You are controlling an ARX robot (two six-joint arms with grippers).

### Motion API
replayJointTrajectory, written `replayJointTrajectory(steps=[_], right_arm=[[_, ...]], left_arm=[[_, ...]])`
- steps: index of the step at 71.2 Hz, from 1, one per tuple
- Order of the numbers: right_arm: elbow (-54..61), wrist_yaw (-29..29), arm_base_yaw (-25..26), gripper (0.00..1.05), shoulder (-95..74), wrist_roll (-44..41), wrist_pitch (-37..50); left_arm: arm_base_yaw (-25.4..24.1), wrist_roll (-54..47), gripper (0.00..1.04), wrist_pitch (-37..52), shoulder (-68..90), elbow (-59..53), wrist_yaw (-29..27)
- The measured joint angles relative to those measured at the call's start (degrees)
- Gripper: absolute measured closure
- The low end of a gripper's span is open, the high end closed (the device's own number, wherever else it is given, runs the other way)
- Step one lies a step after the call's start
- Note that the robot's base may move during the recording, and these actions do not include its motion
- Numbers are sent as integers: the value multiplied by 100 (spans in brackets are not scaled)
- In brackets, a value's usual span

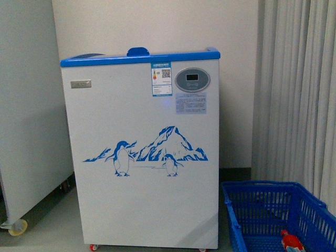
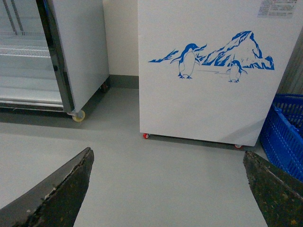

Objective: Put drink in fridge

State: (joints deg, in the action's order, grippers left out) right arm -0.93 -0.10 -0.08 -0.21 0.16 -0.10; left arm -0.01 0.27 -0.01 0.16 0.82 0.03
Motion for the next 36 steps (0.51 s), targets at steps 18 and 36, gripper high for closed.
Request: replayJointTrajectory(steps=[18,36], right_arm=[[0,0,0,8,2,0,0],[0,0,0,8,0,0,0]], left_arm=[[0,-2,8,0,0,0,0],[0,-2,8,0,0,0,0]])
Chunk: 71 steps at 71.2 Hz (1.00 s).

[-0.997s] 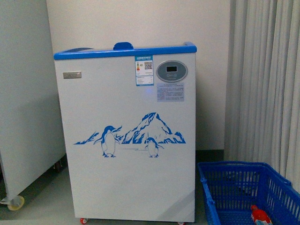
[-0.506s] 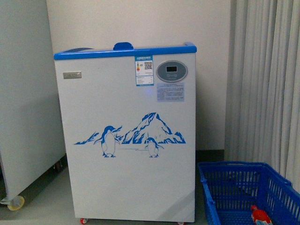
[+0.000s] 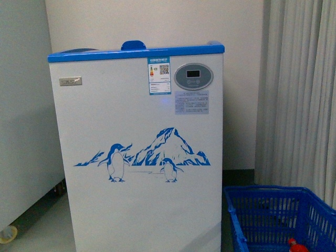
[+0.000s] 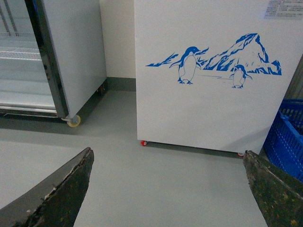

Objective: Put drink in fridge

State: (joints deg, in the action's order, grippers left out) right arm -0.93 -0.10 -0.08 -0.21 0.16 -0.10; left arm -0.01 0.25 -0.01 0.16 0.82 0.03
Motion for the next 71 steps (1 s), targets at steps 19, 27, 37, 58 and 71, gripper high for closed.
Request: replayJointTrajectory(steps=[19,27,37,58,71], right_arm=[[0,0,0,8,0,0,0],[0,2,0,8,0,0,0],[0,7,0,8,0,-2,0],[0,13,0,8,0,0,0],[0,17,0,8,0,0,0]], left_arm=[[0,0,8,0,0,0,0],[0,0,8,0,0,0,2],[0,0,8,0,0,0,-2],[0,0,8,0,0,0,0],[0,0,8,0,9,0,0]])
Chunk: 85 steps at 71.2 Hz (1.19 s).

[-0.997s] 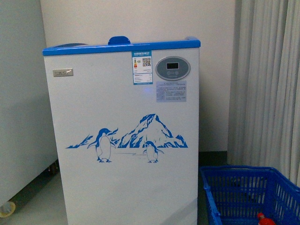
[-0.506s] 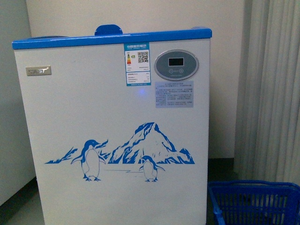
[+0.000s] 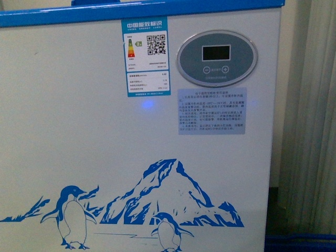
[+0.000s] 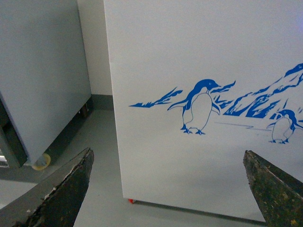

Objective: Put drink in fridge

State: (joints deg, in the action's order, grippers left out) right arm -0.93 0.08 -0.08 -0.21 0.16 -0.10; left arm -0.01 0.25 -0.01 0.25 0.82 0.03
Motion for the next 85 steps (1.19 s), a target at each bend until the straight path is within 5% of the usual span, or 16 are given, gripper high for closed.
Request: replayJointTrajectory(steps=[5,8,13,25,39,85], right_arm=[[-61,-243,-48,8,-149,79,-229],[-452,-750,-59,8,-625,330,-1182],[-968,-1226,466,8,-2052,376,-2094],[-1239,-1486,1604,8,-5560,-133,278],[-2223,-1714,1919,8,-9302,-535,2675],[-5713,-1823,1998,8,-14775,-107,2798]], left_arm=[[0,2,8,0,-2,0,-4],[0,0,8,0,4,0,4],[0,0,8,0,0,0,0],[0,0,8,0,0,0,0],[0,0,8,0,0,0,0],[0,0,8,0,0,0,0]])
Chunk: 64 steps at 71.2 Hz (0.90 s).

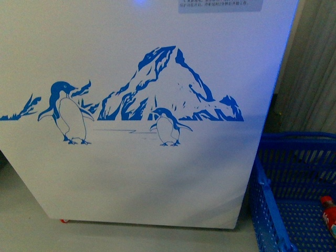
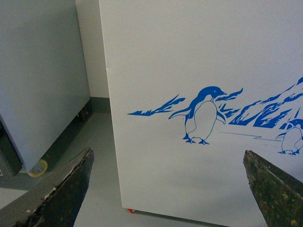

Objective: Put drink in fridge

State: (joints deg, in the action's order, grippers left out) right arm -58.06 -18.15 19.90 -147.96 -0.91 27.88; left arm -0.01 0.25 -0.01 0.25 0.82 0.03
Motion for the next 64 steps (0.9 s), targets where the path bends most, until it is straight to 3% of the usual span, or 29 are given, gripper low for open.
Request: replayJointTrajectory(steps=[45,64], right_arm=[[-2367,52,-85,8,-1882,385,-1043],[-3095,531,-63,8,-2282,1047,-1655]], left_arm=[[0,0,8,0,0,0,0],[0,0,8,0,0,0,-2]])
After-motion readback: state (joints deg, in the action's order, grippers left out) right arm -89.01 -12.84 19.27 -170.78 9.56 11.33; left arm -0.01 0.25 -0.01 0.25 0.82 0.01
